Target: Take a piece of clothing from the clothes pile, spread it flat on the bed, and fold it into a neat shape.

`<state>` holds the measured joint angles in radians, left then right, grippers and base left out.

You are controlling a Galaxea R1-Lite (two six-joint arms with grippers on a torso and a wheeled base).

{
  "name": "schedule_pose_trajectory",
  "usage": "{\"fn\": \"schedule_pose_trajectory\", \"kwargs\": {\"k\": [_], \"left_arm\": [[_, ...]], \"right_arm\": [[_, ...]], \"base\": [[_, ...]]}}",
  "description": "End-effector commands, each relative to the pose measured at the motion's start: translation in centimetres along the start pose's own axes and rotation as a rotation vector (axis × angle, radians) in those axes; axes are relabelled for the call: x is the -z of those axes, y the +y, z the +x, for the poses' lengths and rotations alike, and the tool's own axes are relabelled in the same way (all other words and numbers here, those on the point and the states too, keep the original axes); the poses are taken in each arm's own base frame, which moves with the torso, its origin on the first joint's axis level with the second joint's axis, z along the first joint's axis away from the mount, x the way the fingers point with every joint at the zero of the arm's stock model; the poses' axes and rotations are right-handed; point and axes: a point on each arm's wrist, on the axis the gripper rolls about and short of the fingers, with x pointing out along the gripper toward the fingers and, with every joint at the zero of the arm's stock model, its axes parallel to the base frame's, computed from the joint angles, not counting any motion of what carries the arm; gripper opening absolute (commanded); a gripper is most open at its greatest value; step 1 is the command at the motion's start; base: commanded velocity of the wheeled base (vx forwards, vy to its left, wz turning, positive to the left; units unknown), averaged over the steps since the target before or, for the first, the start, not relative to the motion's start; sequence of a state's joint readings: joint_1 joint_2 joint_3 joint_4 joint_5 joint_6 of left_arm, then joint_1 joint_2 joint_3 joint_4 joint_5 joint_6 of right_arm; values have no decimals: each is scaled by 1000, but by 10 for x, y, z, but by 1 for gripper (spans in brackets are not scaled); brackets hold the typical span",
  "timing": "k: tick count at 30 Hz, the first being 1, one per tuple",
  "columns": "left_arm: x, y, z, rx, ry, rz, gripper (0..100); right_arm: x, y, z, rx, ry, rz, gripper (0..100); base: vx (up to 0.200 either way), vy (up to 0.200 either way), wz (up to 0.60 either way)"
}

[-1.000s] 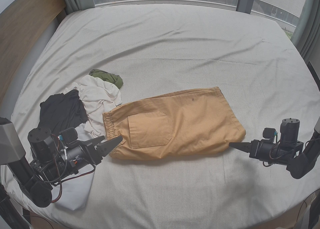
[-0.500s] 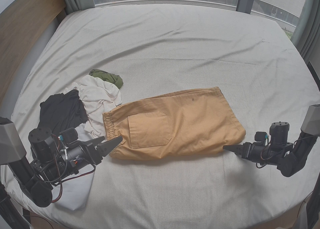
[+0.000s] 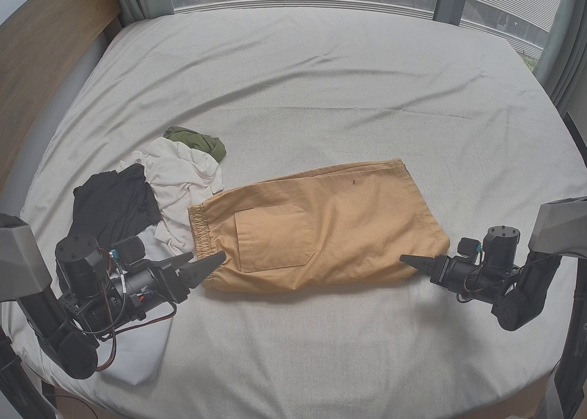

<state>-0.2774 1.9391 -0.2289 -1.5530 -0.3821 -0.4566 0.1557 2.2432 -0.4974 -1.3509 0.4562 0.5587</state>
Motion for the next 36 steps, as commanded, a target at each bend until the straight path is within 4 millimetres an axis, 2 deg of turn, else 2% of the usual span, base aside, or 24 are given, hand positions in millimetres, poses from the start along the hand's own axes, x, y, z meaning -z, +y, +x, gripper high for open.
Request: {"fn": "schedule_pose_trajectory", "kwargs": {"k": [1,6,13,23,35,36], "left_arm": [[1,3,0,-9,4,-5,100],[2,5,1,-15,7,-6,100],[0,4,1,-13,-2,-6,100],[0,5,1,-13,-4,-5,100],[0,5,1,-13,-4,-4,100],[0,5,1,-13,-4,-4,100]], "right_arm": [[6,-4,6,5,21,12,100],[7,-2,10,-22,-6,6,100],[12,-1,35,-22,-100,18,100],[15,9,45,-68,-97,51,100],[14,8,50,-73,-106,50,100],[14,8,50,-72,-107,50,0]], "base": [[0,0,0],[0,0,0],[0,0,0],[0,0,0],[0,0,0],[0,0,0]]}}
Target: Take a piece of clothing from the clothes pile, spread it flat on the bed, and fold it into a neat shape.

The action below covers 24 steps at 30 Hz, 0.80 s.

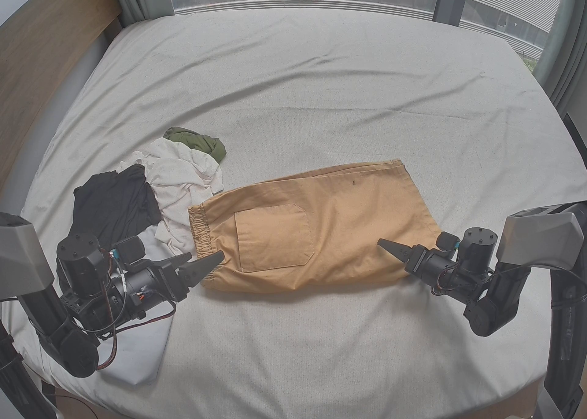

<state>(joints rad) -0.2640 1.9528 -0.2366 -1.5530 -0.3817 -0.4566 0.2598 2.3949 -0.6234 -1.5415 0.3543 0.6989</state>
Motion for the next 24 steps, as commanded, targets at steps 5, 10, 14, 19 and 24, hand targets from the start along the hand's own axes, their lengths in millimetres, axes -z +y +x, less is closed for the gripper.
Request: {"fn": "schedule_pose_trajectory", "kwargs": {"k": [5,10,14,19,24], "left_arm": [[0,0,0,2,0,0,100],[1,0,0,1,2,-1,100],[1,0,0,1,2,-1,100],[1,0,0,2,4,-1,100],[1,-1,0,3,4,-2,100]], "right_arm": [[4,-5,2,11,10,4,0],[9,0,-4,18,35,2,0],[11,16,-17,2,54,-27,0],[13,30,-38,2,80,-79,0],[17,27,-49,30,102,-66,0]], "base": [[0,0,0],[0,0,0],[0,0,0],[0,0,0],[0,0,0]]}}
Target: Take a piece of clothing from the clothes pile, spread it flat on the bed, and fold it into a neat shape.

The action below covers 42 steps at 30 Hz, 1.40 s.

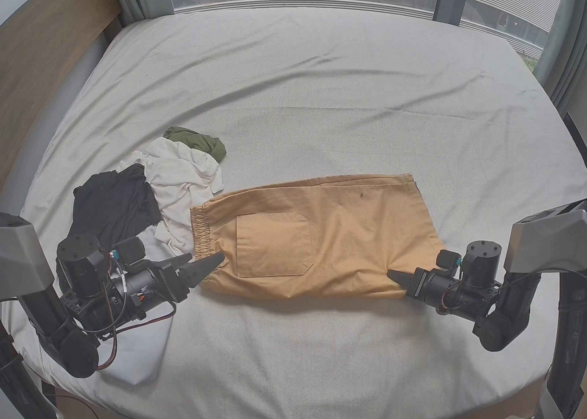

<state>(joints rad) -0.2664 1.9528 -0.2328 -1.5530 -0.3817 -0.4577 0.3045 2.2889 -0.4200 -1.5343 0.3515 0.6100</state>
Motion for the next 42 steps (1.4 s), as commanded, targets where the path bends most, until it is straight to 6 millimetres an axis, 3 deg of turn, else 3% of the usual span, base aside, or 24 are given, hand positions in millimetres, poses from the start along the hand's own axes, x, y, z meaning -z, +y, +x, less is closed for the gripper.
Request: {"fn": "schedule_pose_trajectory", "kwargs": {"k": [1,35,42], "left_arm": [[1,-1,0,2,1,-1,100],[0,-2,-1,9,2,0,100],[0,-2,-1,9,2,1,100]], "right_arm": [[-2,6,-14,2,-2,0,0],[48,-11,-89,209,249,-10,0],[51,-20,-88,240,266,-8,0]], "base": [[0,0,0],[0,0,0],[0,0,0]]}}
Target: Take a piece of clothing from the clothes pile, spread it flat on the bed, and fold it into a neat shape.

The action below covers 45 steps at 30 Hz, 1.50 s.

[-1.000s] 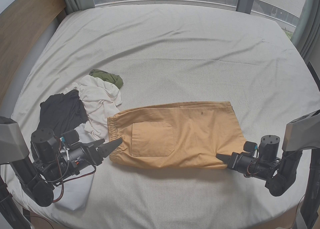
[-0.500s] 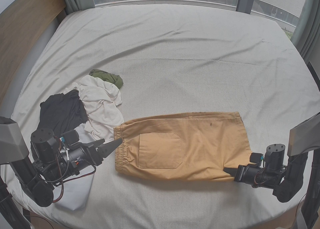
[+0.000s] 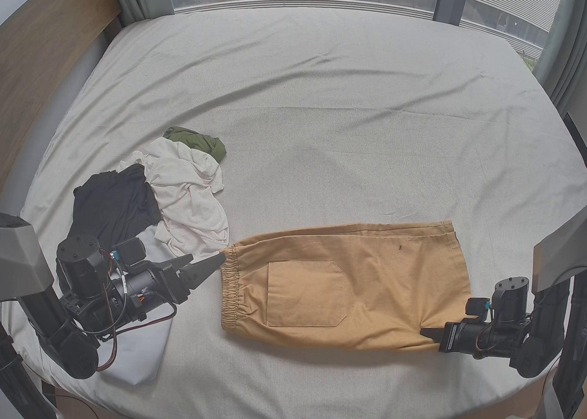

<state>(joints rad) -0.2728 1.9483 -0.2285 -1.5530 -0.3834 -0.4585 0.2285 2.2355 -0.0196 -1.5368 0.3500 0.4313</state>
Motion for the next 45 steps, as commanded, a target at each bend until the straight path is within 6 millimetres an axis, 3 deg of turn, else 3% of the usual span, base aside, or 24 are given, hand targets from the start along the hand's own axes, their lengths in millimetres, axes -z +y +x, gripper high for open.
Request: {"fn": "schedule_pose_trajectory", "kwargs": {"k": [1,5,6,17,23,36,38,45], "left_arm": [[0,0,0,1,-2,1,100],[0,0,0,1,-1,0,100],[0,0,0,1,-1,0,100],[-1,1,0,-1,-4,0,100],[0,1,1,-2,-2,-2,100],[2,2,1,-6,9,-8,100],[4,4,3,-11,14,-14,100],[10,9,7,-27,37,-58,100]], "right_arm": [[7,-6,-1,25,35,15,0],[8,-6,0,27,43,8,0],[9,-6,1,29,47,10,100],[12,-7,1,115,49,13,100],[7,-19,-2,207,-10,42,100],[-34,-61,-29,332,-265,108,100],[-48,-70,-36,353,-344,105,100],[-80,-65,-45,320,-496,44,100]], "base": [[0,0,0],[0,0,0],[0,0,0],[0,0,0],[0,0,0],[0,0,0],[0,0,0],[0,0,0]]}}
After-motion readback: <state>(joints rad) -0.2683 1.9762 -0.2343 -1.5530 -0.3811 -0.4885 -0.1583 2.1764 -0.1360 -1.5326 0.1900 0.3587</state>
